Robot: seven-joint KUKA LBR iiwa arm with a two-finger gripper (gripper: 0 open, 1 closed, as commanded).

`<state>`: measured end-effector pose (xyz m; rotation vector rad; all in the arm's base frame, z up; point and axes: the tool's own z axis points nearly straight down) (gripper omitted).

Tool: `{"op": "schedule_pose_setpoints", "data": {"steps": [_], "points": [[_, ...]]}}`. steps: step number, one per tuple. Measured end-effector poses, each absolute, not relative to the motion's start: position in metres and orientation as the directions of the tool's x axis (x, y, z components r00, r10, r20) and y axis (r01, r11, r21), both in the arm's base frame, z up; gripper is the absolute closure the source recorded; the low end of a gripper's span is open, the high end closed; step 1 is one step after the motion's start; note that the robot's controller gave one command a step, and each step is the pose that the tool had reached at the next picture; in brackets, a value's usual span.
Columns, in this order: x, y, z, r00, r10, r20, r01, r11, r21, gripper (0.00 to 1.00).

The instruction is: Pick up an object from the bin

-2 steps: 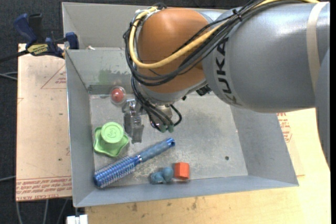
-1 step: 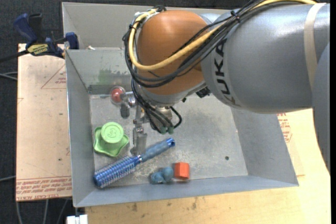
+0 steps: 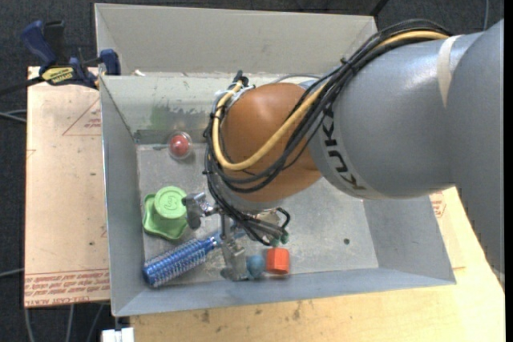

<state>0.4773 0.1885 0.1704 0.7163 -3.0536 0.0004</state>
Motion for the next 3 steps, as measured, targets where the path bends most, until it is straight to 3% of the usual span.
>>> {"op": "schedule_pose_setpoints", "data": {"steps": [1, 2, 3], "points": [[0.503, 0.191, 0.079, -0.785, -0.620, 0.003, -0.620, 0.785, 0.002, 0.00], [0.504, 0.191, 0.081, -0.785, -0.619, 0.000, -0.619, 0.785, 0.002, 1.00], [0.501, 0.206, 0.236, -0.742, -0.670, -0.010, -0.670, 0.742, -0.002, 1.00]]}}
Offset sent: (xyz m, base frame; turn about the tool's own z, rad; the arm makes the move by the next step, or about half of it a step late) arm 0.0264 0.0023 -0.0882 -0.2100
